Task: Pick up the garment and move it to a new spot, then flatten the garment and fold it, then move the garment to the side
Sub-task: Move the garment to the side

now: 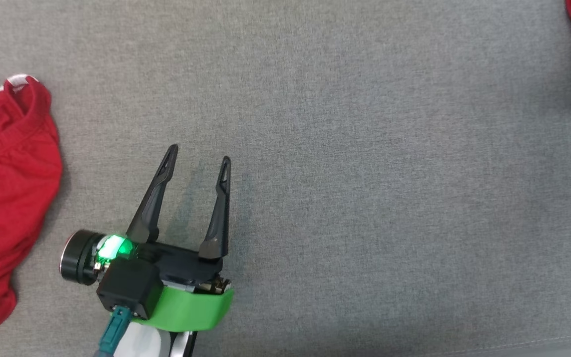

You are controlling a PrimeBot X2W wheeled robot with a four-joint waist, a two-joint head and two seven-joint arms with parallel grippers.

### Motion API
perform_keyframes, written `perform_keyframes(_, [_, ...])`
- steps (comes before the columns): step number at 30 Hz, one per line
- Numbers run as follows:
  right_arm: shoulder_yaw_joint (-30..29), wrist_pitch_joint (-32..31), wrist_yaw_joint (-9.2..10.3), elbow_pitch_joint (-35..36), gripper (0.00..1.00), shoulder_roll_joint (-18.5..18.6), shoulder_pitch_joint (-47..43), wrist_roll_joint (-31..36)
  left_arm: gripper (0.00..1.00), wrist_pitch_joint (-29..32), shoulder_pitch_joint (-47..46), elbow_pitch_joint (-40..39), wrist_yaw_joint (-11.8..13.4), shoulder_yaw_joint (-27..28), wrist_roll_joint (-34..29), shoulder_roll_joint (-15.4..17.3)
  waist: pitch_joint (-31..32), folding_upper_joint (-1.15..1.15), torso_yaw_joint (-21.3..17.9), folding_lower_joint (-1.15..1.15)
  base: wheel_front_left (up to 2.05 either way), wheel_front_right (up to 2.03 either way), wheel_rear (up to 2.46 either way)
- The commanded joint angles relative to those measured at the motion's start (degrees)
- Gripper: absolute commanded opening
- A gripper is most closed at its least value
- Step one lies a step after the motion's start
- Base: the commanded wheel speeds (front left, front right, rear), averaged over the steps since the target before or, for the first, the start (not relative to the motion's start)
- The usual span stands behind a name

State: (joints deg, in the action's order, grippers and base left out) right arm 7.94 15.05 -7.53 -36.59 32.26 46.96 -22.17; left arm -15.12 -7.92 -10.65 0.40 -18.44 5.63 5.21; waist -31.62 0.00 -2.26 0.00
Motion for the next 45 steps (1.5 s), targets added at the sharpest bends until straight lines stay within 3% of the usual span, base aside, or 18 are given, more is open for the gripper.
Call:
perform_keyframes(1, [0.02,0.14,0.1,2.03,1.0,-2.12,-3.24,0.7,1.0,-0.01,1.75,0.99,0.64,1.32,0.92,-0.06,8.37,0.0,0.09,0.0,0.0,0.0,0.0])
perform_keyframes(9, [2.55,0.16,0.1,13.21,1.0,-14.5,-19.49,2.83,1.0,-0.02,8.02,7.94,1.59,7.77,3.72,-1.12,20.87,0.0,-0.68,0.0,0.0,0.0,0.0])
perform_keyframes(17, [2.72,0.15,0.09,20.67,1.0,-20.94,-33.59,5.55,1.0,-0.02,13.03,11.47,0.89,11.5,3.11,-1.89,29.26,0.0,-0.16,0.0,0.0,0.0,0.0])
perform_keyframes(22, [2.95,0.15,0.1,25.14,1.0,-21.72,-40.26,7.1,1.0,-0.01,16.17,11.17,0.54,13.05,3.56,-2.15,32.67,0.0,0.38,0.0,0.0,0.0,0.0])
perform_keyframes(30, [1.71,0.15,0.1,25.22,1.0,-22.45,-47.33,7.64,1.0,-0.01,20.87,9.53,0.3,13.9,3.7,-2.29,36.8,0.0,0.8,0.0,0.0,0.0,0.0])
perform_keyframes(36, [-1.59,0.16,0.1,25.77,1.0,-24.55,-50.82,8.47,1.0,-0.01,23.09,10.01,-1.16,13.84,5.04,-2.29,38.66,0.0,0.9,0.0,0.0,0.0,0.0])
perform_keyframes(45, [-0.88,0.16,0.1,25.68,1.0,-25.01,-52.09,9.47,1.0,-0.01,24.46,11.47,-1.75,14.54,5.34,-2.28,39.63,0.0,-0.2,0.0,0.0,0.0,0.0])
